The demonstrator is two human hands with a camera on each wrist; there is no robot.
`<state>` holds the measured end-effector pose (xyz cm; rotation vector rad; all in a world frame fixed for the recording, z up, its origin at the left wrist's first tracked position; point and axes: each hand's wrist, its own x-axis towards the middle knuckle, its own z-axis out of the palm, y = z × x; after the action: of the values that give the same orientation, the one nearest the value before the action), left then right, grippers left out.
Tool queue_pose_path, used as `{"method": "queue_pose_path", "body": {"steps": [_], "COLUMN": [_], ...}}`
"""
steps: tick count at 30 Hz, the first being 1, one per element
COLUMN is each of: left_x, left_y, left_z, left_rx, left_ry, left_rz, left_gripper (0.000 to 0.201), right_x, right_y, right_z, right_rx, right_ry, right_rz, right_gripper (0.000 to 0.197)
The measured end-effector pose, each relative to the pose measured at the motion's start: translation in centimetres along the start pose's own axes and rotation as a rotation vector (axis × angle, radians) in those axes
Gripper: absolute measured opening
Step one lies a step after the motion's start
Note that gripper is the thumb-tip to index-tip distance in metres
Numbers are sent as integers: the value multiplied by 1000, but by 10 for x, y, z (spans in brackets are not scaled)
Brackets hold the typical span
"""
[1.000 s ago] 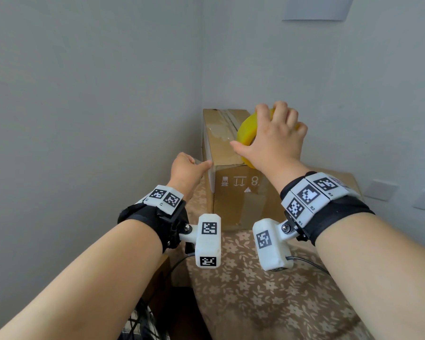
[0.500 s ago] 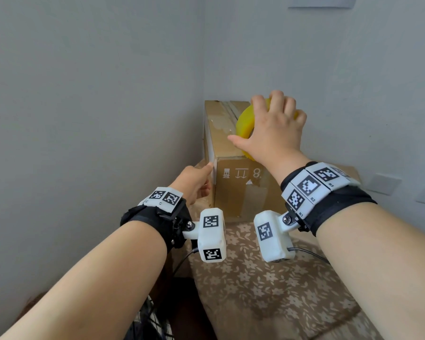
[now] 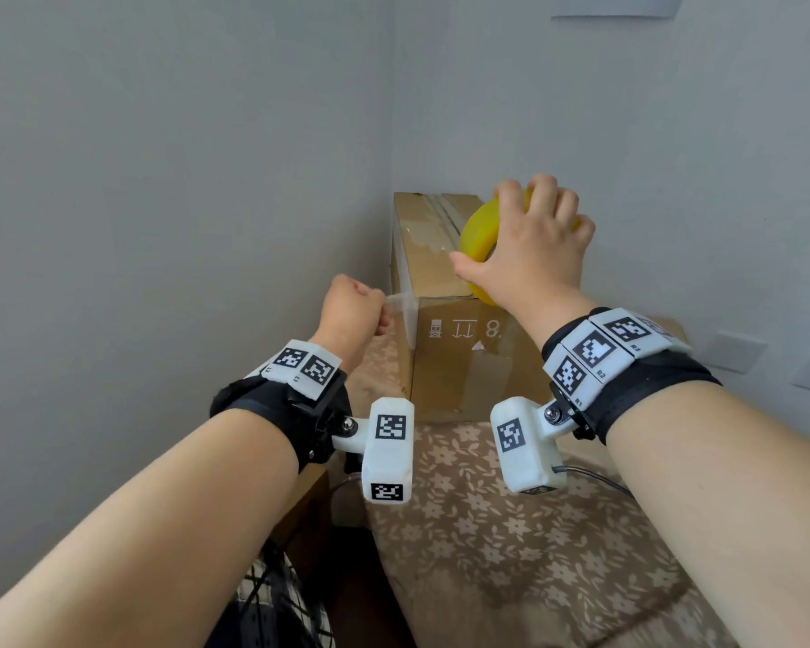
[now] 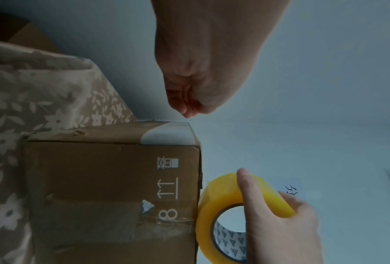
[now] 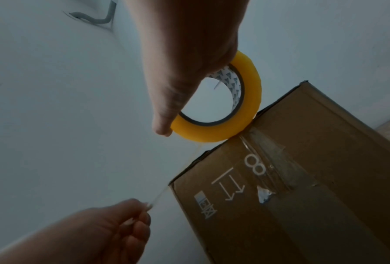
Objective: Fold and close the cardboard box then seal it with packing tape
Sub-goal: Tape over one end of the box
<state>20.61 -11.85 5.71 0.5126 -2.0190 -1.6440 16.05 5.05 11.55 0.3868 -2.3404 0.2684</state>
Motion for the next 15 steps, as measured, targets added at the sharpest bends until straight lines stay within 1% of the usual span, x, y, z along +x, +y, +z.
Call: {"method": "queue_pose_path", "body": {"steps": [1, 4, 7, 9, 13, 15], "left_x": [-1, -2, 0, 0, -5, -7], "left_y": [-3, -10, -8, -7, -14, -18], "left_z": [0, -1, -1, 1, 15, 22], "left_rx": [-7, -33, -29, -18, -40, -110], "left_ry": [-17, -24, -21, -23, -61, -93], "left_rz": [-2, -2, -10, -24, -88, -175], "left_gripper": [5, 20, 20, 30, 40, 34], "right_x": [0, -2, -2, -2, -2, -1], "right_y": [0, -1, -1, 0, -1, -1], "right_z": [0, 1, 1, 2, 2, 2], "right_rx": [-7, -15, -17, -15, -4, -10], "right_ry": [0, 7, 2, 2, 14, 7], "right_rz": [-7, -18, -21, -22, -23, -24], "right_gripper": [77, 77, 77, 78, 78, 77]}}
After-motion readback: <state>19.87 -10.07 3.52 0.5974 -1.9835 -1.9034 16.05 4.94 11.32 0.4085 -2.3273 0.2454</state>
